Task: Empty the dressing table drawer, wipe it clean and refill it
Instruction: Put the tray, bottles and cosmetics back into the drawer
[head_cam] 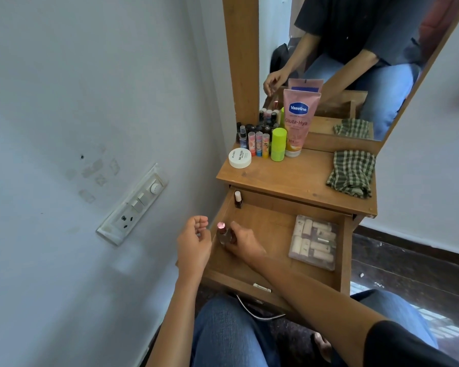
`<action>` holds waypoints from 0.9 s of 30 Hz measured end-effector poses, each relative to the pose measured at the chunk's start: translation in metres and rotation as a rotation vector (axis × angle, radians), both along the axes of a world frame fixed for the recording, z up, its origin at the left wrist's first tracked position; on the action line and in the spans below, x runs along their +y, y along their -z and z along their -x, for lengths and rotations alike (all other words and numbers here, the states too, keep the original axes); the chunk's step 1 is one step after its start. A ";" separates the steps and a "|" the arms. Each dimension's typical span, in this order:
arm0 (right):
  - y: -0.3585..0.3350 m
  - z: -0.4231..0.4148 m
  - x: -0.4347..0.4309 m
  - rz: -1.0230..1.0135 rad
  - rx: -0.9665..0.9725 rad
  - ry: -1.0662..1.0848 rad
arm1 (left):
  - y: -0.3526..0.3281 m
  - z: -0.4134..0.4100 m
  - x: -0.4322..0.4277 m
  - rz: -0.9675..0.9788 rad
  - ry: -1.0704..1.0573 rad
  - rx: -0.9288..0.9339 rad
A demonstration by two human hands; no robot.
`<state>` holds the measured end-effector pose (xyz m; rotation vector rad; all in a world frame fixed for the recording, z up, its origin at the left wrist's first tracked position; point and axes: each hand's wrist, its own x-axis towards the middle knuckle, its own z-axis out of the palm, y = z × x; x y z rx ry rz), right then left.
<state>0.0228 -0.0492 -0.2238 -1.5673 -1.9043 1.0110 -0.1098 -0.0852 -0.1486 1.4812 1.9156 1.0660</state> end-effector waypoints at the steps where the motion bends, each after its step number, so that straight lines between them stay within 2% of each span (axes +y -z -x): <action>1: -0.001 0.000 0.000 0.003 -0.009 -0.006 | 0.000 -0.001 0.000 0.000 -0.001 0.003; 5: -0.007 -0.006 -0.001 0.018 -0.051 -0.044 | -0.002 -0.005 0.001 -0.008 0.010 -0.011; 9: -0.027 -0.026 -0.005 -0.076 -0.092 -0.034 | -0.007 -0.008 0.008 -0.022 0.031 -0.055; 13: -0.073 -0.056 0.009 -0.287 -0.173 0.057 | -0.017 -0.020 0.029 -0.092 0.061 -0.093; 16: -0.109 -0.074 0.038 -0.536 -0.236 0.168 | -0.032 -0.035 0.060 -0.188 0.117 -0.076; 21: -0.136 -0.093 0.100 -0.894 -0.579 0.338 | -0.060 -0.062 0.126 -0.268 0.274 0.143; 24: -0.132 -0.097 0.124 -0.929 -0.738 0.390 | -0.069 -0.078 0.153 -0.292 0.327 0.304; 27: -0.124 -0.098 0.135 -0.904 -0.817 0.385 | -0.070 -0.086 0.170 -0.303 0.332 0.420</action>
